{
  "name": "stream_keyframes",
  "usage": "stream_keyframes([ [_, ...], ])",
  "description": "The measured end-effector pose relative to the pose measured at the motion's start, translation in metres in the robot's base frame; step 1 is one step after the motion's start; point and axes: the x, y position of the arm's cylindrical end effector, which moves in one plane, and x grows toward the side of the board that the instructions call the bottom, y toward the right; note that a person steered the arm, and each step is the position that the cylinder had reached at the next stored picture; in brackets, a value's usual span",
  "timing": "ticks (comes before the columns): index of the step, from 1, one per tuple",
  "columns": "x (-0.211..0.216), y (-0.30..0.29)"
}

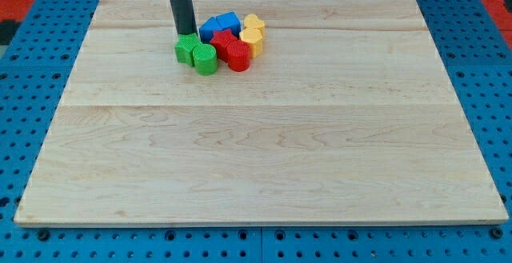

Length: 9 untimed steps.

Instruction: Put the green star into group of blocks

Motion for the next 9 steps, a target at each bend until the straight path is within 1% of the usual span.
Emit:
stream_keyframes([
  [1, 0.001, 0.012],
  [2, 0.000, 0.005],
  [3, 0.000, -0.054],
  [4, 0.030, -0.075],
  [5, 0.077, -0.070],
  [6, 0.079, -0.055],
  [7, 0.078, -0.019],
  [8, 0.065, -0.003],
  [9, 0.062, -0.003],
])
